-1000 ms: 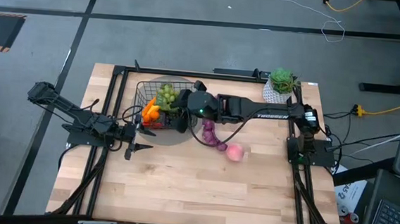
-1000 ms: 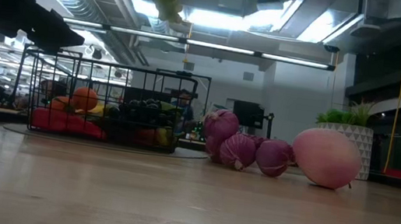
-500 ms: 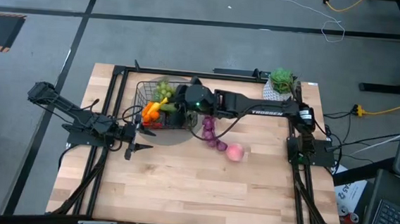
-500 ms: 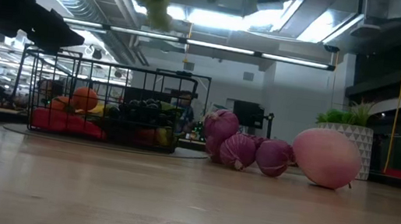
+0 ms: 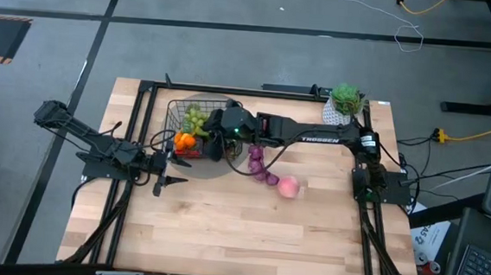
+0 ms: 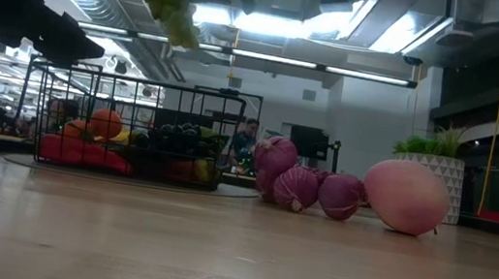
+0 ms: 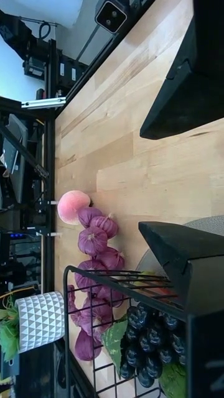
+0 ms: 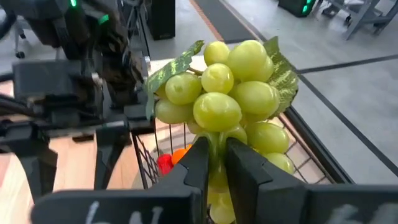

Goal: Build produce basket
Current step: Put the green grapes into the wire basket

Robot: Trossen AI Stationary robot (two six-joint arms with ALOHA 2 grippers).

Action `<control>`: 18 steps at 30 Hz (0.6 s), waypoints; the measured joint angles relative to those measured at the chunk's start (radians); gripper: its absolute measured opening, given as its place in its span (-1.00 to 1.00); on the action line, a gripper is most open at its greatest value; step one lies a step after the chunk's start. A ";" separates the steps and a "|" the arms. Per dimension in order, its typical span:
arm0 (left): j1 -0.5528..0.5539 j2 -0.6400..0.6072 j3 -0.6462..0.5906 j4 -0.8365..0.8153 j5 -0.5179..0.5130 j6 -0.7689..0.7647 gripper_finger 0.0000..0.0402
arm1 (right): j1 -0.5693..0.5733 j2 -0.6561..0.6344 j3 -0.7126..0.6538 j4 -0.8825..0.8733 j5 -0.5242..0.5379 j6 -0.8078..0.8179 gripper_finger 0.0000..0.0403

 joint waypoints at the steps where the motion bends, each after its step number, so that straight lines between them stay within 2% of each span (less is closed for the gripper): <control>1: 0.000 0.000 0.000 0.000 0.000 0.000 0.12 | 0.000 0.000 0.000 0.009 0.000 0.000 -0.79; 7: 0.000 0.000 0.000 0.000 0.000 0.000 0.12 | 0.000 0.000 0.000 0.064 -0.004 -0.002 -0.79; 13: 0.000 0.000 0.000 0.000 0.000 0.000 0.12 | 0.000 0.000 0.000 0.064 -0.105 -0.038 -0.79; 18: 0.000 0.000 0.000 0.000 0.000 0.000 0.12 | 0.001 0.000 0.000 0.064 -0.107 -0.102 -0.79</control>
